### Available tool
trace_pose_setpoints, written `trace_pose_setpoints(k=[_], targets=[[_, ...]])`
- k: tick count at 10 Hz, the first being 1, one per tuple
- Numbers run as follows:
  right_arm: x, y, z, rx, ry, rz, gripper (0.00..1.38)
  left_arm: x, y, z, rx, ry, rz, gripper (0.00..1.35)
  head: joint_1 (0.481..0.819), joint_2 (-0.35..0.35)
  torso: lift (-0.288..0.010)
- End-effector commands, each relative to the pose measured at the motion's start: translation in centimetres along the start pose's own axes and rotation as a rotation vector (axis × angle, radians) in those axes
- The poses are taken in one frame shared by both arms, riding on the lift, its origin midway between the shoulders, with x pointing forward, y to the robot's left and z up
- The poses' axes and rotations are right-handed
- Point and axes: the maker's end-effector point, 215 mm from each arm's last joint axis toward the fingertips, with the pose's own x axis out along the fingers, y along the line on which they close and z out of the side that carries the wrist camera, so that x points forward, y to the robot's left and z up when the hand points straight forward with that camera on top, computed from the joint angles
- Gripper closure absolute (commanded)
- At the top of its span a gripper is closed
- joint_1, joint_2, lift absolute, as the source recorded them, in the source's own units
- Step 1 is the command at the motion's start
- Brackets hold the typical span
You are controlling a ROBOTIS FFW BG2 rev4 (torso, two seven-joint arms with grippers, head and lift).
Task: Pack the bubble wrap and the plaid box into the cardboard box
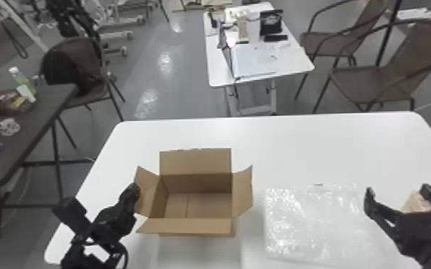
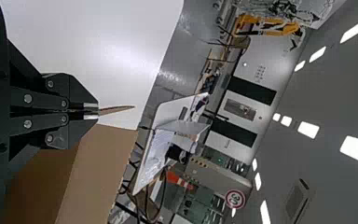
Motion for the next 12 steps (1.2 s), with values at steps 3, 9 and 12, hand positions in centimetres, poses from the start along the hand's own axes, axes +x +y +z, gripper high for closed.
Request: trace_pose_setpoints(k=[3, 9, 12], targets=[[3.5, -0.7, -2.2, 0.013, 0.307, 0.011, 0.22, 0.2, -0.3, 0.0, 0.001, 0.0, -0.008, 1.13, 0.695, 0.205, -0.018], [5.5, 5.3, -6.9, 0.047, 0.734, 0.132, 0.23, 0.6, -0.8, 0.0, 0.013, 0.006, -0.017, 1.13, 0.695, 0.242, -0.018], [3.5, 6.2, -9.9, 0.092, 0.953, 0.069, 0.23, 0.8, -1.4, -0.1, 0.013, 0.008, -0.026, 1.13, 0.695, 0.245, -0.018]])
